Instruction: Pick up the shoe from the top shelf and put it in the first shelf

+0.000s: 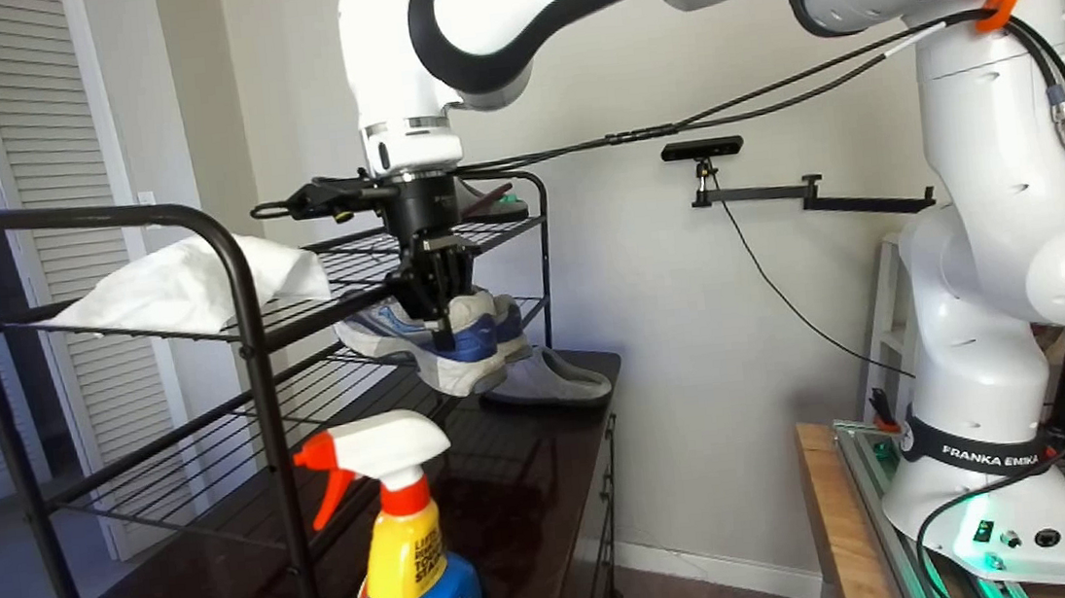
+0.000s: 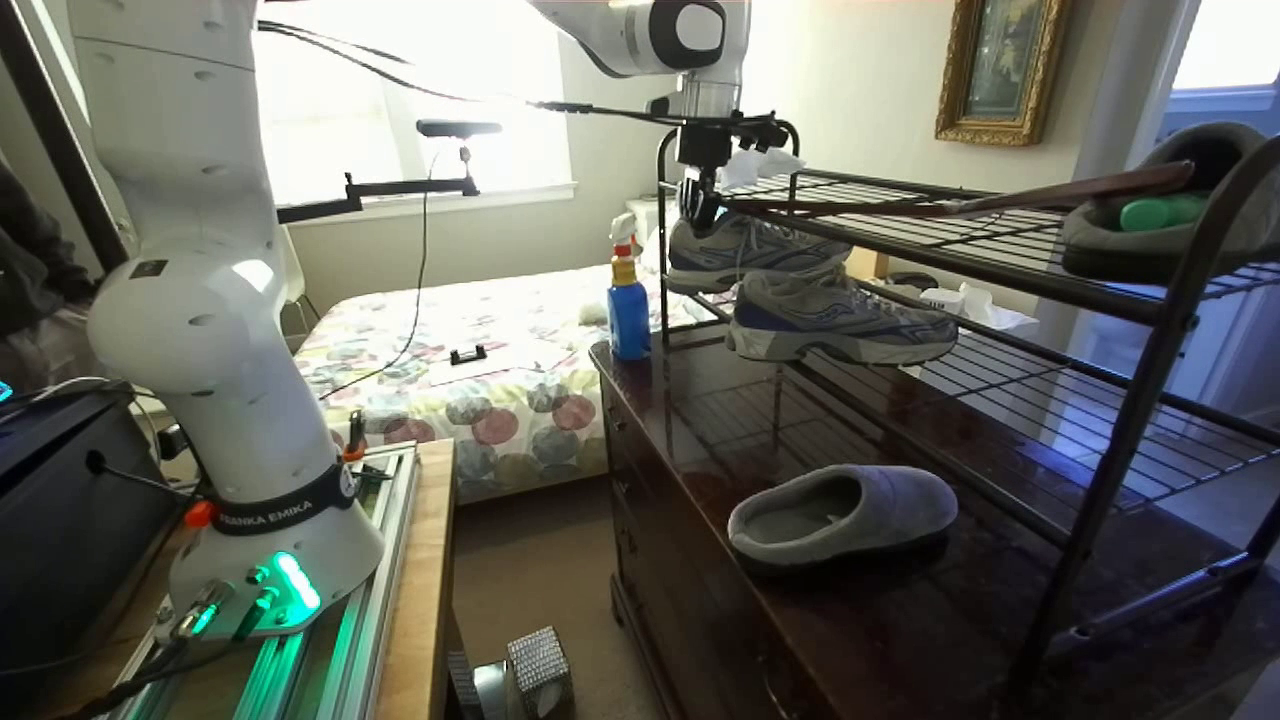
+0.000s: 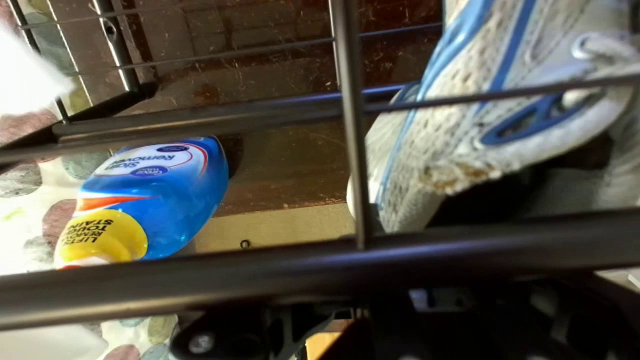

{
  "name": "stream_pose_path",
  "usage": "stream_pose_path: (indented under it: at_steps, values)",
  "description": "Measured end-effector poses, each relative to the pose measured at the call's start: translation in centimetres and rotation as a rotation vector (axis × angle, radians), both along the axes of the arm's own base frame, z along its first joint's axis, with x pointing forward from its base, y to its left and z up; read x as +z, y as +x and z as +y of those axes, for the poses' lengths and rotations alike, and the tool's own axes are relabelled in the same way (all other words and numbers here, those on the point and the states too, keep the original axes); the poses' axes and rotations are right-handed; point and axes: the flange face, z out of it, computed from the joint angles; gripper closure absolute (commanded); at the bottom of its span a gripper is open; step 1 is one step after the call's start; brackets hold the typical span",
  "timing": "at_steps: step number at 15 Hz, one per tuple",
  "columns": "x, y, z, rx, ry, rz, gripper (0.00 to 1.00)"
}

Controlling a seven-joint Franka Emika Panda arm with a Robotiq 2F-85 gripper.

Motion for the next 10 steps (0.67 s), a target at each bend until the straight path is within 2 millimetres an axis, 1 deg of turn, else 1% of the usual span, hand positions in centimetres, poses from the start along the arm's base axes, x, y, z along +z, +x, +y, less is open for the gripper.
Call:
stream_pose_path:
  at_steps: [4, 5, 6, 10]
  values:
    - [-0.07, 0.19, 0.08, 0.005, -0.002, 0.012, 0.97]
    - [-0.08, 0.21, 0.09, 0.005, -0.002, 0.014, 0.62]
    - [-0.08, 0.22, 0.10, 0.005, -0.002, 0.015, 0.61]
    - [0.09, 0.27, 0.16, 0.006, -0.002, 0.016, 0.34]
